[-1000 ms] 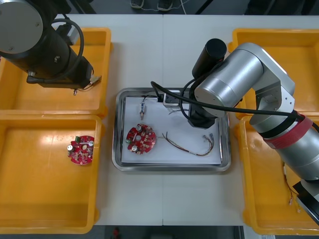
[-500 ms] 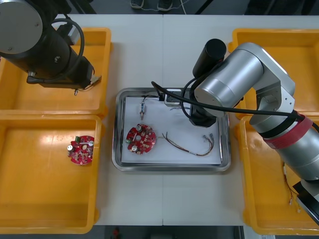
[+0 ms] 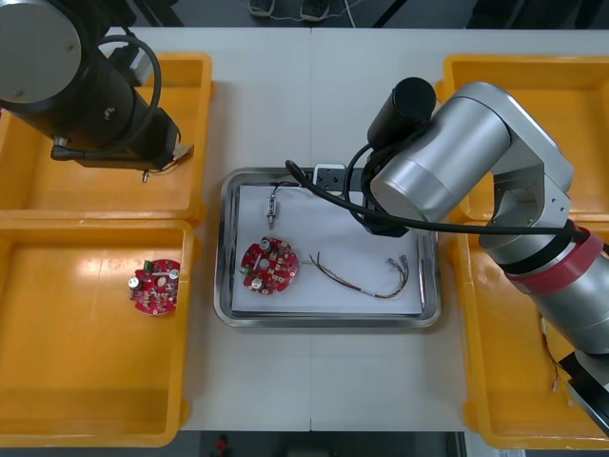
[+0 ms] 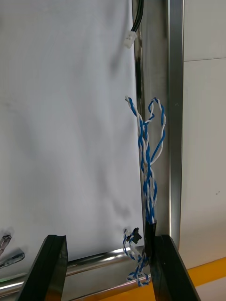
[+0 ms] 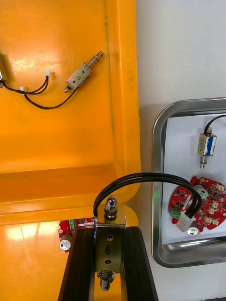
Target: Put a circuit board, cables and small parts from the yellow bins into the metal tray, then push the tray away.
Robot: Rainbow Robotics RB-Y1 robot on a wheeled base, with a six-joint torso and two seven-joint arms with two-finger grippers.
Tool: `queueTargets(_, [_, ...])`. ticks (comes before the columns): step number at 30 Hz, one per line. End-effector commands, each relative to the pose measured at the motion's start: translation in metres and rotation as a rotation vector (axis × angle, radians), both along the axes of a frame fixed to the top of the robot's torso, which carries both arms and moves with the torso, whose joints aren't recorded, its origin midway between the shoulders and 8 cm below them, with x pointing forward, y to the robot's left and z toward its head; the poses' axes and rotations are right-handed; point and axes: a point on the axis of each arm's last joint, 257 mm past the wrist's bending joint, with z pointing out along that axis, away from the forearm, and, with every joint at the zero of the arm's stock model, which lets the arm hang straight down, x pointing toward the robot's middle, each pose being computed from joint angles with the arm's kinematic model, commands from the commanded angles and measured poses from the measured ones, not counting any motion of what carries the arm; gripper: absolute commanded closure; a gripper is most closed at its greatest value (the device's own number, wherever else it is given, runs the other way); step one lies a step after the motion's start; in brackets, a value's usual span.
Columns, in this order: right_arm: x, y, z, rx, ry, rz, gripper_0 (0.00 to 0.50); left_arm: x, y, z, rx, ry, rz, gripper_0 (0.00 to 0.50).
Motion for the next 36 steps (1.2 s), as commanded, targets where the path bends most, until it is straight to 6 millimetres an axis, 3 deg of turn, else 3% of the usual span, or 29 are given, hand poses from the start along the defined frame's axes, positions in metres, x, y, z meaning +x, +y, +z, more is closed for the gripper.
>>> queueTargets(1, [-0.0095,0.0091,0.0010,0.022,-0.012,0.007,0.000,-0.0013,-0.0063,0.0095,0.006,-0.032,-0.081,0.496])
queueTargets(36, [-0.0168,0.0051,-0.0052,0.003,0.028,0.007,0.000,-0.0016,-0.0090,0.0096,0.000,-0.032,-0.091,0.495])
